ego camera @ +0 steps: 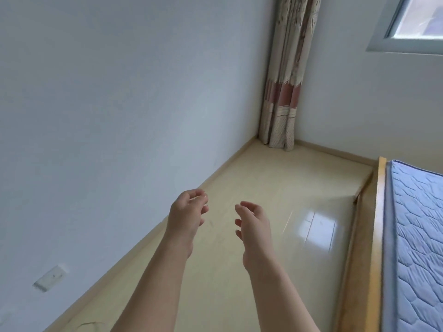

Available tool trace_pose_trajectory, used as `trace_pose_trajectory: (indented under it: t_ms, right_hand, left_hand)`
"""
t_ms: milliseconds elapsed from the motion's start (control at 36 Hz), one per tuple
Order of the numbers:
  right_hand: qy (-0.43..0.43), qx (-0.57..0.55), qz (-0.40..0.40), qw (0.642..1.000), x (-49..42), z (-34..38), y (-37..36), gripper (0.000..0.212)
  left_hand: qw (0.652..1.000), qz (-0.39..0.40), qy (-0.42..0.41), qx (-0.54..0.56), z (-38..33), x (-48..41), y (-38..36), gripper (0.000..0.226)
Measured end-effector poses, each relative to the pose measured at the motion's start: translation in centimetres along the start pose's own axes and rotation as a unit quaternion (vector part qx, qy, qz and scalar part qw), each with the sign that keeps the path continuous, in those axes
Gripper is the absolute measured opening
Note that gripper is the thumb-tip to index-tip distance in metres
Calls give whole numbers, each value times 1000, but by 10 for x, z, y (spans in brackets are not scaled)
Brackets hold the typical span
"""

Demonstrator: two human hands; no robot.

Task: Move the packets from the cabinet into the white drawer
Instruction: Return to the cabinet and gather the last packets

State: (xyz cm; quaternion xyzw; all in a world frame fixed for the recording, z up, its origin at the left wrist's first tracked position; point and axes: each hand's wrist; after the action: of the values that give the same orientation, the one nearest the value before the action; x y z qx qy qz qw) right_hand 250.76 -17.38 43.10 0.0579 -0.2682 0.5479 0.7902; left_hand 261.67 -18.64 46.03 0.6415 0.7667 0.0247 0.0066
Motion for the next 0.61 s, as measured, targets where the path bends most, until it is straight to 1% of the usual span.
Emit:
trace_pose_trajectory:
  t_ms: [139,278,361,500,611]
  right_hand:
    - [33,-10,-47,998,-95,78,-7,17]
    - [34,-16,-76,996,-176,126,-6,17]
    - [35,-22,-90,995,-231,152,-10,17]
    - [59,-25,-127,990,-331,208,-22,18]
    - [82,-39,-152,984,-401,271,-32,19]
  left_hand:
    - [999,29,-9,15,-22,-109,-57,12]
    - [998,45,6,36,-22,-201,-105,11]
    - [997,69,6,34,-21,-263,-139,11]
    - [992,116,-29,42,-30,-370,-203,12]
    - [987,149,-48,45,-47,-450,-246,11]
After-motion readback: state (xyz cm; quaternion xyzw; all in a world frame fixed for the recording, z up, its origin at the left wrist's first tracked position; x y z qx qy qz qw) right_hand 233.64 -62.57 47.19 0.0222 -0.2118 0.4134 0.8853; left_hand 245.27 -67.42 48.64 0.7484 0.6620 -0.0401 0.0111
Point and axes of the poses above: each hand's wrist, its own x-axis away from the middle knuckle, its own y-axis out of the back of the hand, z = x × y, and after that the axes turned 10 degrees about -y, right-handed
